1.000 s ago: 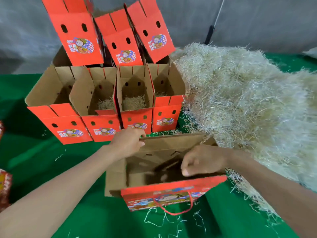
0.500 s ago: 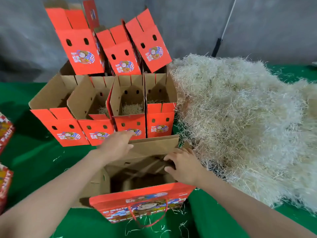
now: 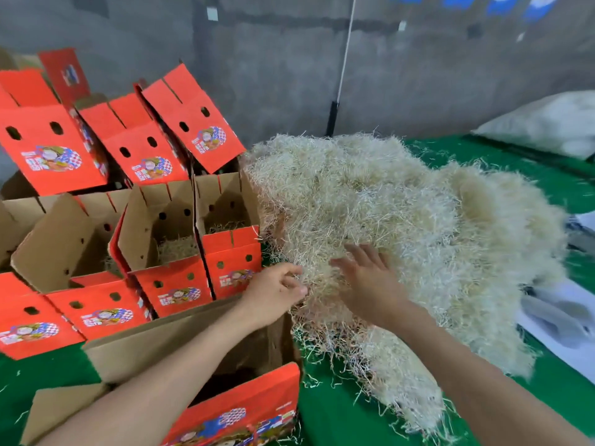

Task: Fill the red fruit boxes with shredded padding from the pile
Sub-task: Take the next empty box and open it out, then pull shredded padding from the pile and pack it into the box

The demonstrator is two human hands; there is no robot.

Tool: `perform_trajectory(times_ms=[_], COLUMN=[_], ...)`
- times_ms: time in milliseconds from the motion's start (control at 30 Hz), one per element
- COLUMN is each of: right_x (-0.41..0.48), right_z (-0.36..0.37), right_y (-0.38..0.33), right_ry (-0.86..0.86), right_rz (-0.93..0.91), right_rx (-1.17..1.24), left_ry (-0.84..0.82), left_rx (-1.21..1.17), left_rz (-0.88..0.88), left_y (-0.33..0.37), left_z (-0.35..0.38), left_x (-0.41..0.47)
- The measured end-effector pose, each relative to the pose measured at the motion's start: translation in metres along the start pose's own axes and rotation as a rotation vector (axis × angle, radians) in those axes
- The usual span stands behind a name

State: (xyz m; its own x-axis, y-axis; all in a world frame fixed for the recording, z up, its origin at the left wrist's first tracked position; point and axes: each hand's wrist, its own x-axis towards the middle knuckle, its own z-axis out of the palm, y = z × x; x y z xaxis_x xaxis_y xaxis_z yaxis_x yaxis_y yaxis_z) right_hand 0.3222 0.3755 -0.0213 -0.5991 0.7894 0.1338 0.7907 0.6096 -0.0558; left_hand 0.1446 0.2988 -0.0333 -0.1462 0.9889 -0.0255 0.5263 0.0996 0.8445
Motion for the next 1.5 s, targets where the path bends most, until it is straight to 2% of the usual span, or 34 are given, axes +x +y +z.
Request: perform_trajectory(times_ms=[100,200,300,400,467,533,600,667,733,800,833,900,967,1000,1033,1133,1233,1300,1367,1433,1467,1500], right_x=[0.0,-0.003,0.002,0.017,0.03,0.038,0.041,0.046,0.055,0.07,0.076,0.084,0.085,0.084,0.083,0.084,0.087,0.093,0.101,0.105,0.107,0.109], right_z=[-0.01,-0.007,0.004,0.004,-0.009,-0.023,-0.032,-0.036,-0.041,-0.044,-0.043,-0.031,-0.016,-0.01,-0.006,-0.011,-0.031,-0.044,-0.058,-0.069,-0.071,-0.073], right_y=[0.065,0.108,0.127,0.125,0.107,0.081,0.059,0.054,0.066,0.094,0.11,0.135,0.146,0.146,0.145,0.123,0.099,0.089,0.079,0.064,0.06,0.06], right_ry=[-0.072,-0.152,-0.175,0.016,0.133,0.145,0.027,-0.071,0.088,0.322,0.328,0.058,-0.17,-0.164,-0.081,0.283,0.451,0.502,0.437,0.127,-0.048,-0.148], right_rz=[0.193,0.36,0.448,0.455,0.482,0.401,0.258,0.127,0.103,0.221,0.274,0.325,0.332,0.317,0.292,0.24,0.229,0.262,0.208,0.035,-0.018,-0.032], right_rx=[-0.208,-0.155,0.193,0.559,0.859,1.173,1.329,1.336,1.247,0.959,0.725,0.345,0.189,0.194,0.254,0.499,0.548,0.584,0.778,1.072,1.134,1.194], left_ry=[-0.06,-0.093,-0.089,-0.078,-0.132,-0.196,-0.172,0.001,0.127,0.16,0.155,0.112,0.091,0.112,0.147,0.275,0.264,0.22,0.116,0.011,0.015,0.069], left_rx=[0.021,0.051,0.017,-0.082,-0.197,-0.307,-0.478,-0.61,-0.699,-0.705,-0.692,-0.669,-0.654,-0.657,-0.668,-0.687,-0.761,-0.881,-0.846,-0.702,-0.657,-0.648], left_rz=[-0.003,0.016,0.035,0.028,0.022,-0.024,-0.129,-0.163,-0.228,-0.283,-0.295,-0.304,-0.339,-0.338,-0.335,-0.266,-0.19,-0.136,-0.091,-0.137,-0.172,-0.199], left_y=[0.019,0.03,0.039,0.045,0.053,0.061,0.063,0.056,0.05,0.04,0.036,0.026,0.024,0.023,0.021,0.019,0.029,0.039,0.052,0.065,0.068,0.068], left_z=[0.019,0.038,0.051,0.057,0.058,0.058,0.058,0.052,0.039,0.023,0.017,0.005,-0.002,-0.004,-0.005,-0.002,0.005,0.007,0.008,0.012,0.014,0.014], left_x=[0.016,0.029,0.04,0.053,0.061,0.07,0.079,0.093,0.1,0.106,0.108,0.111,0.114,0.115,0.116,0.12,0.118,0.117,0.117,0.12,0.124,0.13])
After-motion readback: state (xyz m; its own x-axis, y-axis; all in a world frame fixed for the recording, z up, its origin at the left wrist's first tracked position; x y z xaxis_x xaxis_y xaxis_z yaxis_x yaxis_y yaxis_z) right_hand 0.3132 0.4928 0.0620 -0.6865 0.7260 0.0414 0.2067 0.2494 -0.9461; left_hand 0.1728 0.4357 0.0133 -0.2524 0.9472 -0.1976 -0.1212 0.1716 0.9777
